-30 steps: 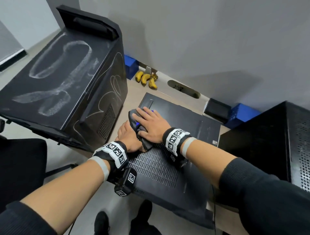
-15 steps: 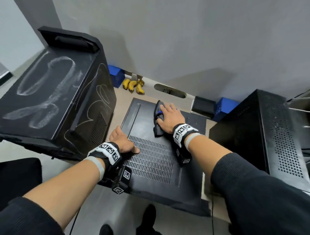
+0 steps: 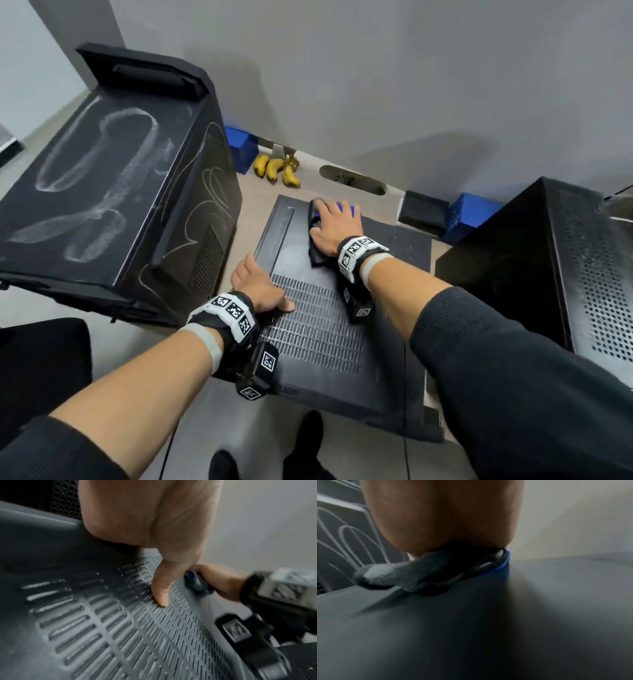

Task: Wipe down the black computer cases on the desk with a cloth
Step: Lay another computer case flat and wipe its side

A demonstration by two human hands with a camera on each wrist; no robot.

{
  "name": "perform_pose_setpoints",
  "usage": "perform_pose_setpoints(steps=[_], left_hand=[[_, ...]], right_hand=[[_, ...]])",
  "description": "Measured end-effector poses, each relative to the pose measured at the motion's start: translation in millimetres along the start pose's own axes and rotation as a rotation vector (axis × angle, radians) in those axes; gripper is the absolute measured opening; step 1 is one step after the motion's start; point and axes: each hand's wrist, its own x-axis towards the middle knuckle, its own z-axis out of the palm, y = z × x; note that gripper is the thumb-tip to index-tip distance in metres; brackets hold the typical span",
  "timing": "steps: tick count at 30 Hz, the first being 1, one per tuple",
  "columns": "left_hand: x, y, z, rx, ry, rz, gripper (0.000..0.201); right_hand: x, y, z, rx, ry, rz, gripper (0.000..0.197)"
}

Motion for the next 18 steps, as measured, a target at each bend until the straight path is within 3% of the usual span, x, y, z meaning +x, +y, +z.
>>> perform_pose_setpoints(steps=[5,9,13,16,18], left_hand=[[6,1,2,0.031,0.004,-0.01,0.141],[4,1,0,0.046,0.016,-0.014,0.142],[1,1,-2,0.003,0.007,0.005,0.141],[1,-2,-1,0.001,0.008,0.016,0.141],[1,-3,0,-0.011,0.007,0.021,0.141]], right_hand=[[47,-56,6,-0.056,-0.04,-0.209,0.062],[36,-34,9,-0.024,-0.014,-0.219,0.066],[-17,52,8,-0.018,0.068,-0.001,0.072],[-63,126,9,-0.018,0.116,0.275,0.069],[-74,147,10,0.074,0.104,0.462,0.062]])
